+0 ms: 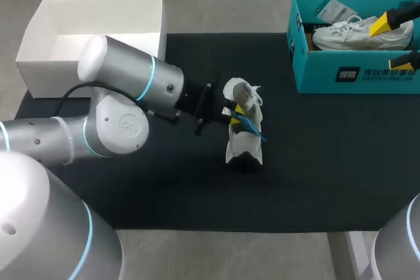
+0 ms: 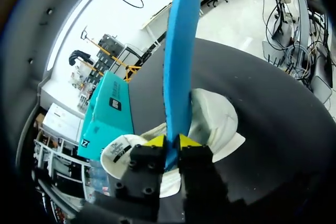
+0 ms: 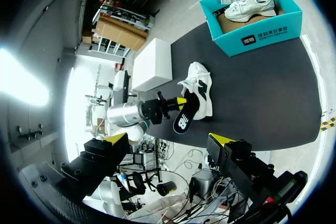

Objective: Take the shoe out of the shoebox, open the shoe tongue, remove and reinsert the insole, then place the shoe into the shoebox

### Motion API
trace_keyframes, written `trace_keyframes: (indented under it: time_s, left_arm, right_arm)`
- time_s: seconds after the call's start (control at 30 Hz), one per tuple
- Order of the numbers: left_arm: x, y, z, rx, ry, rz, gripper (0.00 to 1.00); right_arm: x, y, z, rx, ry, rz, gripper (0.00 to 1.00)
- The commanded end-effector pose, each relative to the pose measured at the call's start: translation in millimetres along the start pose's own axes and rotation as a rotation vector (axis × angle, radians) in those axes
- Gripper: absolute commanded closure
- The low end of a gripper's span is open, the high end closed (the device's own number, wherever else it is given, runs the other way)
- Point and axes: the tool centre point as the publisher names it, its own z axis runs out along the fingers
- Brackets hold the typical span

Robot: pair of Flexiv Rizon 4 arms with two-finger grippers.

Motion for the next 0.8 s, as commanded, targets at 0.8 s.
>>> trace_keyframes:
  time_s: [0.8]
  left_arm:
    - [7.2, -22, -16, 0.092, -0.074, -0.346, 1.00]
  right_arm:
    - [0.0, 0.8, 1, 0.001, -0.002, 0.001, 0.00]
